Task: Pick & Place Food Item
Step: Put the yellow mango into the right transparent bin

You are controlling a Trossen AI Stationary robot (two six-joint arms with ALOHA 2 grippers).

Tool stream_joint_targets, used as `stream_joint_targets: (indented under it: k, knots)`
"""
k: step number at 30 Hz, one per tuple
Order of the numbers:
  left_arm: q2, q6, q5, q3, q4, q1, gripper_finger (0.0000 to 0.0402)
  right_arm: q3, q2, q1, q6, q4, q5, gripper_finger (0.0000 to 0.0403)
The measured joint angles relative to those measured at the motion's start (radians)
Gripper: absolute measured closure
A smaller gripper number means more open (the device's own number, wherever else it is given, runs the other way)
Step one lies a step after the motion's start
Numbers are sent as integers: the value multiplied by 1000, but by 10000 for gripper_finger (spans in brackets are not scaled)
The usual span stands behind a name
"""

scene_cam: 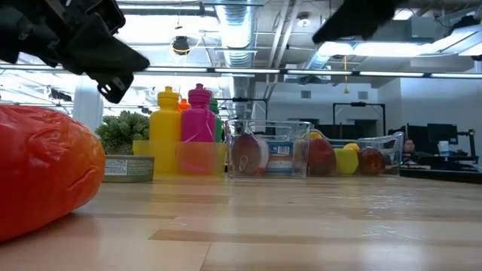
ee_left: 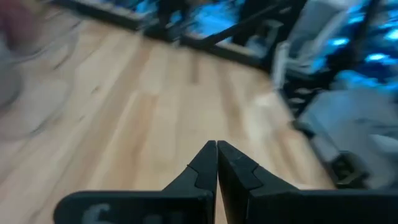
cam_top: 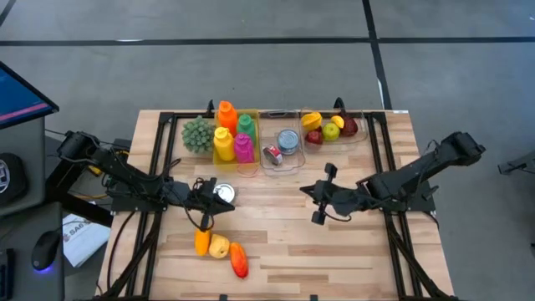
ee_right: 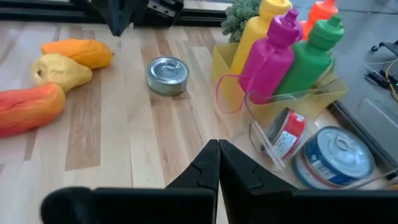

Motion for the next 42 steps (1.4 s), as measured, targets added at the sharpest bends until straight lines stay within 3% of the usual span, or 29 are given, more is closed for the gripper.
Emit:
stream_joint_targets:
  k: [8,13,17,22,27,31,35,42]
  knots:
    - [11,-80,-276,255,-466,-131,401,-250,0,-13,-144,386,45,400]
    - [14,-253,-301,386,-696,-146,401,-301,0,-46,-269,584,45,400]
    - [63,-401,-300,454,-840,-147,401,-303,0,-60,-297,600,41,399]
    - [188,-545,-201,586,-1046,-146,401,-303,0,-62,-322,581,41,400]
    - [298,-708,-21,764,-1365,-146,401,-303,0,-62,-318,583,41,400]
    - [334,-884,126,833,-1583,-146,401,-303,0,-62,-317,584,41,400]
    - [333,-994,212,834,-1637,-160,401,-303,0,-62,-315,583,41,400]
    - [333,-1025,217,834,-1638,-192,393,-303,0,-62,-315,576,41,400]
